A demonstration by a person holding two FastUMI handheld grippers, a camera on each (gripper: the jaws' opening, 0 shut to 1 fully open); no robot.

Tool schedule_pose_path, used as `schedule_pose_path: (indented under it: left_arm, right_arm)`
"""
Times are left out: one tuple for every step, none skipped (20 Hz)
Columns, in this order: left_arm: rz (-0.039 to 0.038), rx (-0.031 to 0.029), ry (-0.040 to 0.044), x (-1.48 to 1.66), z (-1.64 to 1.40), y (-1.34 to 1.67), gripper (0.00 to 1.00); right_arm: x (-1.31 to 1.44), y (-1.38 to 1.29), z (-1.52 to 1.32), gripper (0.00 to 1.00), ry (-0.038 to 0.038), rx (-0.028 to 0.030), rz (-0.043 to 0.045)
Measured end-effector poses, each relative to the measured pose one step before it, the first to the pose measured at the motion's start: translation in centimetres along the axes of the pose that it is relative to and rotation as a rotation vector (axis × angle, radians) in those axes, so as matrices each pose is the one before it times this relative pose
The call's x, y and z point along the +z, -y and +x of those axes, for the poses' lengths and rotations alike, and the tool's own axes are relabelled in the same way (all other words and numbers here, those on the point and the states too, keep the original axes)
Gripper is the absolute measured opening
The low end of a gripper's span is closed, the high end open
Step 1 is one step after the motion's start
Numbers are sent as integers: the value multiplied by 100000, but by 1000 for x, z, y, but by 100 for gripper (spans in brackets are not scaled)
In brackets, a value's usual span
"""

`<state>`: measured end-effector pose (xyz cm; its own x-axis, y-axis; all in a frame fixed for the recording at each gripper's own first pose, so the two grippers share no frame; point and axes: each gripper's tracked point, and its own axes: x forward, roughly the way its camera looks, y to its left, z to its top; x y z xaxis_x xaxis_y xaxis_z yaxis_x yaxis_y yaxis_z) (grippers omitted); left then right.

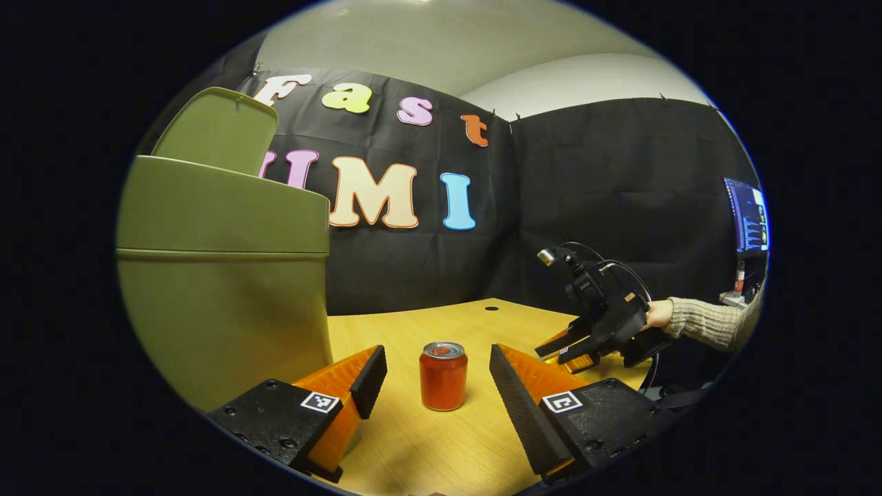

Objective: Press the lid of the desktop garbage bin to open it, pick up the crumpled paper on the desktop and throw it into the bin, then pick up the pop can on the desktop and drop it into the bin, and finally close the garbage bin lid.

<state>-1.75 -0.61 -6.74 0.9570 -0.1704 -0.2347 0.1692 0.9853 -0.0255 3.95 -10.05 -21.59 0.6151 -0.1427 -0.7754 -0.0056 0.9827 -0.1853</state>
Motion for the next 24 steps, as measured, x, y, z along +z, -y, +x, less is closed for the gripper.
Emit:
schedule_pose_path:
  left_arm:
    - [134, -76, -139, -83, -51, 54, 90]
    - [103, -124, -186, -16, 20, 19, 91]
    - [-76, -169, -202, -138, 36, 29, 91]
    - [-136, -225, -119, 23, -6, 48, 91]
    - [-159, -143, -54, 1, -34, 67, 91]
    - [-79, -28, 25, 23, 23, 5, 91]
    - [-144, 19, 82, 15, -22, -27, 91]
    - [-175, -81, 57, 23, 11, -15, 91]
    - [-238, 0, -84, -119, 50, -43, 91]
    - [-249, 57, -188, -44, 1, -73, 91]
    - [-259, 117, -222, -59, 37, -23, 91]
    - [-200, 61, -335, -62, 17, -9, 91]
    - [-115, -10, -125, -3, -81, -19, 91]
    - [11, -57, 69, -12, 46, 59, 91]
    - [-2, -53, -35, -41, 9, 52, 91]
    - [-25, -196, -56, -16, 22, 23, 91]
    - [-130, -365, -287, -144, 78, 81, 91]
    - [-213, -474, -285, -23, 61, 125, 91]
    - [-241, -417, -319, -93, 9, 116, 91]
    - [-287, -499, -297, -50, 61, 131, 91]
    - [-200, -510, -237, -161, -29, 214, 91]
    - [-63, -483, -109, 44, 19, 171, 91]
    - [-141, -354, -198, -68, 28, 111, 91]
    - [-245, -525, -302, -141, 42, 168, 91]
  right_arm:
    - [-66, -158, 157, 82, -1017, 960, 384]
    - [11, 8, 208, 80, -648, 129, 825]
    - [43, 4, 183, 75, -167, 356, 507]
    - [174, -2, 84, 66, -52, 271, 386]
    - [29, 79, 99, 60, 68, 12, 259]
    - [-22, 23, -62, 45, -165, -128, 216]
    - [40, -37, -30, 41, 106, -104, 126]
    - [270, 83, -164, 32, 803, -89, 662]
    - [144, 94, -47, 27, 590, 103, 995]
    - [47, 138, -131, 17, 86, -514, 595]
    - [-126, 146, 45, 17, -265, -684, -154]
    - [38, -68, 1, 17, -131, -381, -152]
    - [-18, -70, -62, 17, -4, 285, 32]
    - [193, -27, -143, 17, 446, 413, -190]
    - [267, 17, -128, 17, 797, -43, -420]
    - [394, 22, -272, 17, 1133, -275, -493]
    - [509, -179, -524, 17, 1300, -75, -236]
    - [740, -245, -610, 17, 1575, 134, -240]
    - [768, -46, -520, 17, 1574, -148, -555]
    - [1005, -22, -573, 17, 1856, -388, -1161]
    - [1127, -76, -581, 17, 2158, -457, -1309]
    - [1228, -140, -639, 17, 2174, -230, -1580]
    - [1451, -222, -553, 17, 2525, -237, -1636]
    - [1504, -183, -585, 17, 2588, -265, -2003]
